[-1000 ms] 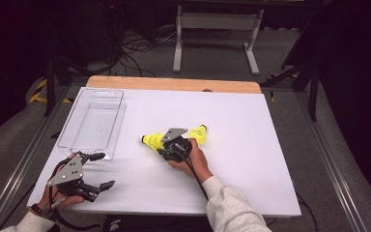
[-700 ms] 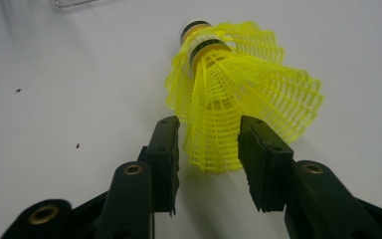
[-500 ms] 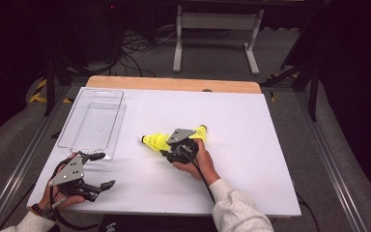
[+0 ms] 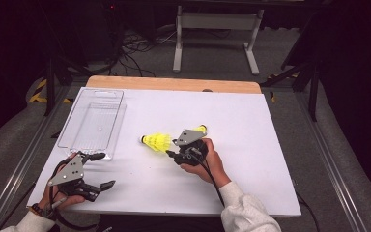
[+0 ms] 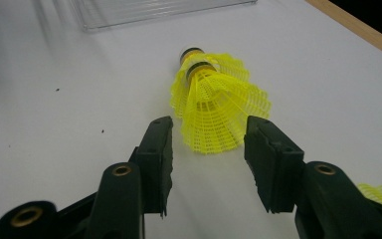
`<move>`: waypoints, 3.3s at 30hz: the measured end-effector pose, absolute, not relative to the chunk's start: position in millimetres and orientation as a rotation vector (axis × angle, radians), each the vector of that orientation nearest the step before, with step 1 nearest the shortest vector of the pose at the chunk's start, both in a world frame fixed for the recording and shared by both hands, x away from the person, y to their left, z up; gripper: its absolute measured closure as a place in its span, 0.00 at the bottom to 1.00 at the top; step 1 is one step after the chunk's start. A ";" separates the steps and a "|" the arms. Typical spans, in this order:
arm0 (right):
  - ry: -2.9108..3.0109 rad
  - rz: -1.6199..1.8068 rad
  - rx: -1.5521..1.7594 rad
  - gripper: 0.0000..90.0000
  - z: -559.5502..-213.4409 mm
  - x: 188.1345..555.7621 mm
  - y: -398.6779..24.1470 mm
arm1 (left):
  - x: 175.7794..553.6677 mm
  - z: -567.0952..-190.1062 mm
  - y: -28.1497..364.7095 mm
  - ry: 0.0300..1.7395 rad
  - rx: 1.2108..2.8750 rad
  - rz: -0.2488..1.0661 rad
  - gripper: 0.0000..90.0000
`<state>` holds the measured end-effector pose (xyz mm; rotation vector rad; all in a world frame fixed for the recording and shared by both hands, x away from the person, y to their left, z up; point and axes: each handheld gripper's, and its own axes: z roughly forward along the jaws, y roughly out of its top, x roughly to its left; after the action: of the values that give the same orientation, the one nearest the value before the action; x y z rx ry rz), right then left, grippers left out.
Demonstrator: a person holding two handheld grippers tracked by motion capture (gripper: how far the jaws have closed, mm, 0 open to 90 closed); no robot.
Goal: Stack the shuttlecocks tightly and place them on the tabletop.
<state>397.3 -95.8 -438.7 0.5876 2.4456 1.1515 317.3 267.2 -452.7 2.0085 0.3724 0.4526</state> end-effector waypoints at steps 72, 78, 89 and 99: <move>2.165 0.887 0.985 0.70 -459.0 439.9 -166.1 | 320.6 -454.3 265.8 0.379 2.016 0.439 0.10; 2.135 0.850 1.012 0.93 -461.5 443.2 -167.5 | 320.5 -454.4 265.9 0.377 2.016 0.442 0.10; 2.112 0.892 0.982 1.00 -450.3 436.1 -179.4 | 319.9 -453.9 266.9 0.380 2.009 0.443 0.10; 2.128 0.965 0.911 1.00 -437.2 424.0 -183.0 | 319.7 -452.7 266.7 0.372 2.009 0.451 0.10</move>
<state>424.0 -183.0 -437.2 0.9112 2.1276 0.9645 319.7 266.7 -452.7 2.0092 0.3718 0.4506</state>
